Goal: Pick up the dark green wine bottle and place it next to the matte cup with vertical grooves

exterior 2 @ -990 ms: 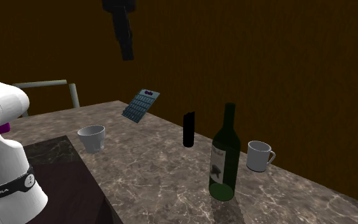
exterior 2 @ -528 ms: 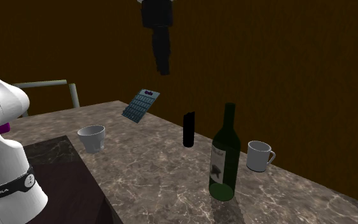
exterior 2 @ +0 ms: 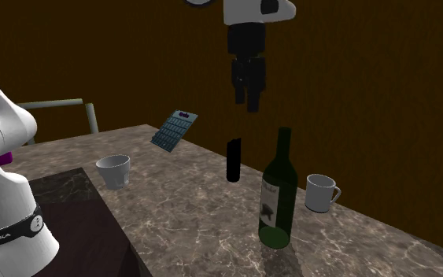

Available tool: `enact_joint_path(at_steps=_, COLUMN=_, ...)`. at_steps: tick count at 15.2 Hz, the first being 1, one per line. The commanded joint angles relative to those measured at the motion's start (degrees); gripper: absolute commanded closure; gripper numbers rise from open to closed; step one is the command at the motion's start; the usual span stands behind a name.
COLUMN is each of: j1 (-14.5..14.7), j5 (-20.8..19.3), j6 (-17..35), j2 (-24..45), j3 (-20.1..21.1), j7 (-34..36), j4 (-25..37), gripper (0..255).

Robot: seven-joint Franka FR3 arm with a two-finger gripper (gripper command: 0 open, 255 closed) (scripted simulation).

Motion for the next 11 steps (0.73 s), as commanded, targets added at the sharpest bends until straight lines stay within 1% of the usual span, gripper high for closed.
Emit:
enact_joint_path(at_steps=1, j1=-0.1, j5=0.5, j6=0.0, j2=4.9, j3=-0.1, j7=-0.1, j4=4.6, gripper=0)
enact_joint_path(at_steps=7, j1=-0.8, j5=1.9, j6=-1.9, j2=19.9, j3=-0.3, j7=-0.5, j4=20.5, gripper=0)
enact_joint_path(at_steps=8, j1=-0.8, j5=1.9, j6=-1.9, j2=19.9, j3=-0.3, j7=-0.5, j4=20.5, gripper=0)
enact_joint_path(at_steps=11, j1=-0.8, j5=1.9, j6=0.3, j2=20.1, j3=-0.3, j7=-0.5, j4=18.5, gripper=0)
